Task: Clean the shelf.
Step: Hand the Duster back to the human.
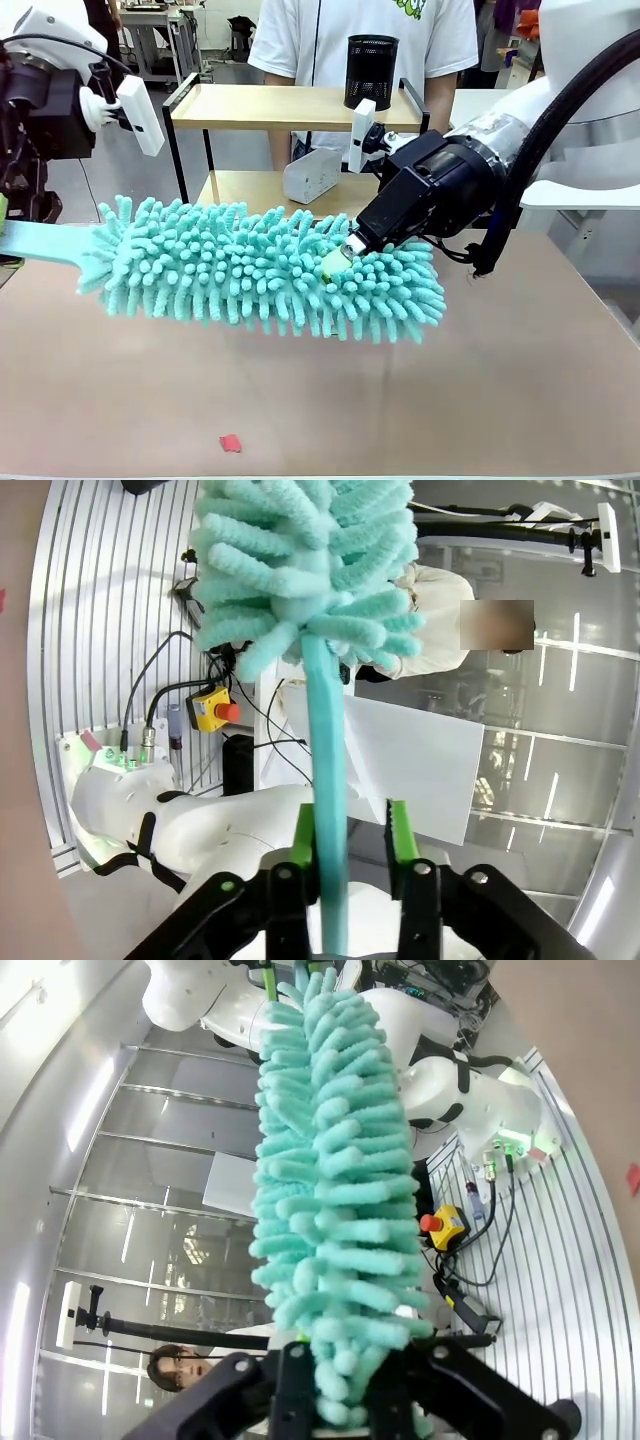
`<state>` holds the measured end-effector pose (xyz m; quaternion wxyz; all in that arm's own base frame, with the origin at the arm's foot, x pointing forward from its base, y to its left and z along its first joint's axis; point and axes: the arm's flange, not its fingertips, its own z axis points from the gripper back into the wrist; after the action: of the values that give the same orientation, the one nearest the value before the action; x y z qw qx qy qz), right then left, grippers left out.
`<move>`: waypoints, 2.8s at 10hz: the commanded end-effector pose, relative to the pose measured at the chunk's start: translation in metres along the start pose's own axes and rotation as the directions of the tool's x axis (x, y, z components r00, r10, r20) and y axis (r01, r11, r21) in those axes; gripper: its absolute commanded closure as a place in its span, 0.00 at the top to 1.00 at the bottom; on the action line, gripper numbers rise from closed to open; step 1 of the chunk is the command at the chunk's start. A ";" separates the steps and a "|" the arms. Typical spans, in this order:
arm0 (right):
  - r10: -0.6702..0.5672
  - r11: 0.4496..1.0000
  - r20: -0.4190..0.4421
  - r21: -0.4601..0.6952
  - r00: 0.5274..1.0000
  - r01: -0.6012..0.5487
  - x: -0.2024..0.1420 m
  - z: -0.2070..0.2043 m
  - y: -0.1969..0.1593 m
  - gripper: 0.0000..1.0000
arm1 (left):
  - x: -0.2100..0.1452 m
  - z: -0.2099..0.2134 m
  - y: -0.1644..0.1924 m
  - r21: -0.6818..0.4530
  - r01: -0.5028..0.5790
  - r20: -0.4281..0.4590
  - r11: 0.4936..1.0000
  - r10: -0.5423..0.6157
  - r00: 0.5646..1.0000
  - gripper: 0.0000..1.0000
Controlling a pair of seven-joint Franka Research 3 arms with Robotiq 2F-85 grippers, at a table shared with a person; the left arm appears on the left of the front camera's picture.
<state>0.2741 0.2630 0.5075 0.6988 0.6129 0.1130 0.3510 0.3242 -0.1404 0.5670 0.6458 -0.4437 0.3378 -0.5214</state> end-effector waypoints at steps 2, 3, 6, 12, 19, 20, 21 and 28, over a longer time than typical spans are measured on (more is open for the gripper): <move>-0.020 0.999 0.000 0.035 1.000 0.020 -0.002 0.008 0.004 0.00 | -0.014 0.021 -0.009 -0.014 0.010 0.049 1.000 -0.009 0.999 1.00; -0.021 0.998 0.009 0.051 1.000 0.020 -0.005 0.020 0.008 0.00 | -0.026 0.033 -0.014 -0.014 0.024 0.121 1.000 -0.023 0.992 1.00; -0.035 0.994 0.045 0.103 0.998 0.030 -0.033 0.084 0.033 0.00 | -0.107 0.094 -0.007 -0.003 -0.016 0.495 1.000 0.016 0.869 1.00; 0.078 0.988 0.910 -0.126 0.408 0.091 -0.162 0.290 0.091 0.00 | -0.178 0.118 0.029 -0.064 -0.021 0.983 0.998 0.067 0.170 1.00; -0.279 0.910 0.951 0.217 0.135 0.353 -0.270 0.320 -0.055 0.00 | -0.157 0.125 0.101 -0.132 -0.201 0.984 0.971 0.153 0.096 1.00; -0.298 0.911 0.942 0.233 0.152 0.340 -0.272 0.315 -0.063 0.00 | -0.157 0.125 0.101 -0.132 -0.201 0.984 0.971 0.153 0.096 1.00; -0.327 0.904 0.930 0.255 0.168 0.344 -0.271 0.312 -0.070 0.00 | -0.157 0.125 0.101 -0.132 -0.201 0.984 0.971 0.153 0.096 1.00; -0.375 0.877 0.906 0.278 0.197 0.391 -0.253 0.307 -0.085 0.00 | -0.157 0.125 0.101 -0.132 -0.201 0.984 0.971 0.153 0.096 1.00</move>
<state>0.3216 -0.1568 0.4321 0.6942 0.6509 -0.1746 -0.2528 0.4390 0.0489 0.5156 0.7773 -0.6160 -0.1259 -0.0226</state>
